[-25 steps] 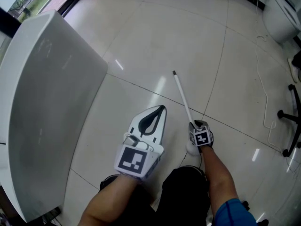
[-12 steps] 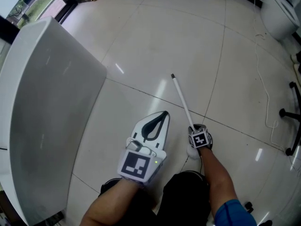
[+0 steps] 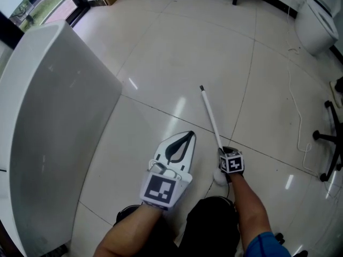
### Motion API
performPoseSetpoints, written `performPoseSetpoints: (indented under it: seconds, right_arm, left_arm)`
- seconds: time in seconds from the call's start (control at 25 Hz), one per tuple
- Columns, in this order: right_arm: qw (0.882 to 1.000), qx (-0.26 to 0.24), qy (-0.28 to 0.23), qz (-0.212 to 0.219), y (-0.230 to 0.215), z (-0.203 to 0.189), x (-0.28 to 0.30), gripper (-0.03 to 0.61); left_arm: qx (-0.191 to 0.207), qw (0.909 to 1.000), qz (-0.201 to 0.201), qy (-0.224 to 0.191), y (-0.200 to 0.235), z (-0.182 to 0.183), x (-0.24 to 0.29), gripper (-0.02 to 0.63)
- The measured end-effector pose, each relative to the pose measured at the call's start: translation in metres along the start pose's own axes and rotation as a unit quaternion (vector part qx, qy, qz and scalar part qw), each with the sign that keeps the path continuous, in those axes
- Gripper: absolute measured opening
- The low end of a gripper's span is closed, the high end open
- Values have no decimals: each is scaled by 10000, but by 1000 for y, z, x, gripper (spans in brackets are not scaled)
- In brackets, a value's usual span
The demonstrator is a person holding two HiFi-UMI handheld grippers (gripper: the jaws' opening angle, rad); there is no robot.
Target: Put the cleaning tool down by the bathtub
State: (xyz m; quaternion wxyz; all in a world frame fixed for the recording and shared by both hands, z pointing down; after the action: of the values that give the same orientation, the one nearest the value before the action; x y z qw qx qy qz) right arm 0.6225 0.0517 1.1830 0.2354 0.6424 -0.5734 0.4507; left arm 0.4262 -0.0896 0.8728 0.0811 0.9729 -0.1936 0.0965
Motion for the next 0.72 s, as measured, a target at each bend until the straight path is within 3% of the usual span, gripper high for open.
performPoseSetpoints:
  seconds: [0.28, 0.52, 0.72]
  right_arm:
    - [9981, -56, -606, 66, 21, 53, -89, 91]
    - [9919, -46, -1263, 100, 56, 99, -207, 90]
    - [9827, 67, -1850, 10, 87, 139, -325, 90]
  left_arm:
    - [196, 9996, 220, 40, -2, 14, -10, -3]
    - [93, 9998, 76, 145, -13, 78, -36, -4]
    - [-12, 9994, 273, 222, -35, 144, -71, -4]
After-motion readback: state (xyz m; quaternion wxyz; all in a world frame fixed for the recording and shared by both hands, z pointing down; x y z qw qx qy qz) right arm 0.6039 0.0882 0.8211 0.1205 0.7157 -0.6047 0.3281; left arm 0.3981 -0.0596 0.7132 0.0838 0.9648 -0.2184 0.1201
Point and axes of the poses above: the fingertips, and each gripper's own axes: x forward along the fingers, y to its left, z out of its top, the point moved 9 cm from there along -x, backward along the fingers, and after that the axes turned 3 degrees about z, right-handed, at the moved point
